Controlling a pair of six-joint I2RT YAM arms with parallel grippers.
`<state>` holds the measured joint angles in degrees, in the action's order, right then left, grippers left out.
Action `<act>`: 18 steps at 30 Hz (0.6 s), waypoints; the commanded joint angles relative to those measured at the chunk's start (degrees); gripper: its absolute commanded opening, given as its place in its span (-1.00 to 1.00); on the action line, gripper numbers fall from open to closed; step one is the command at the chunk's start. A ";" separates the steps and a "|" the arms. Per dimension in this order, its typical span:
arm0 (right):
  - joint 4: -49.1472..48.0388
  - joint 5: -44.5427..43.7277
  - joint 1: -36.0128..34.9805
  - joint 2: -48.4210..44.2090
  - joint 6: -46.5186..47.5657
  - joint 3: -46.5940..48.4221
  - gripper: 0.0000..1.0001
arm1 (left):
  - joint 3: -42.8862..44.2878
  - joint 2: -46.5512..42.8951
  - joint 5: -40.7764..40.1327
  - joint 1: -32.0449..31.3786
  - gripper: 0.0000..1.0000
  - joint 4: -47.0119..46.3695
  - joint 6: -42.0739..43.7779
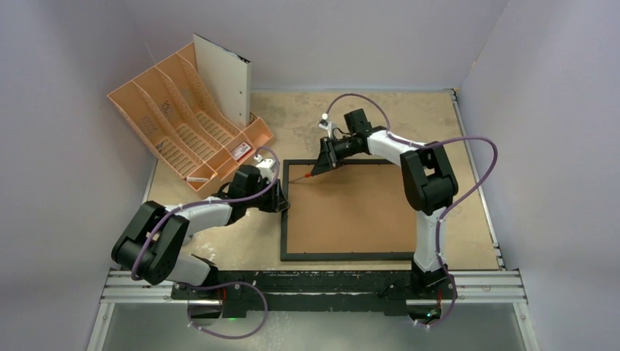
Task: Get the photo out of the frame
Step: Release the photo frame item from the photo frame.
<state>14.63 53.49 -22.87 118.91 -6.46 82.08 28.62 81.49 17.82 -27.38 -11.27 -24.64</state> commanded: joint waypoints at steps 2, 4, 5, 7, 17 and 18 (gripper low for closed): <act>-4.63 -1.71 -1.12 1.19 -2.94 -3.16 -1.00 | -0.21 3.32 2.26 -0.31 -0.63 0.62 3.73; -6.60 -1.35 -1.12 0.87 -4.15 -4.71 -1.00 | -0.34 3.56 2.46 -0.31 -0.64 0.33 3.68; -7.70 -1.42 -1.12 0.62 -4.99 -5.49 -1.00 | -0.41 3.60 2.52 -0.31 -0.64 0.00 3.58; -10.06 -0.97 -1.12 0.33 -6.56 -6.88 -1.00 | -0.54 3.67 2.61 -0.31 -0.64 -0.23 3.55; -16.63 -0.07 -1.39 1.05 -10.88 -9.90 -1.00 | -0.71 3.99 3.40 -0.30 -0.65 -0.85 3.90; -16.61 -0.20 -1.41 1.18 -10.92 -9.93 -1.00 | -0.78 4.02 3.48 -0.31 -0.65 -0.94 3.98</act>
<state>0.01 57.14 -21.67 118.85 -16.67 73.78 28.62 82.28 19.75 -26.65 -12.10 -24.23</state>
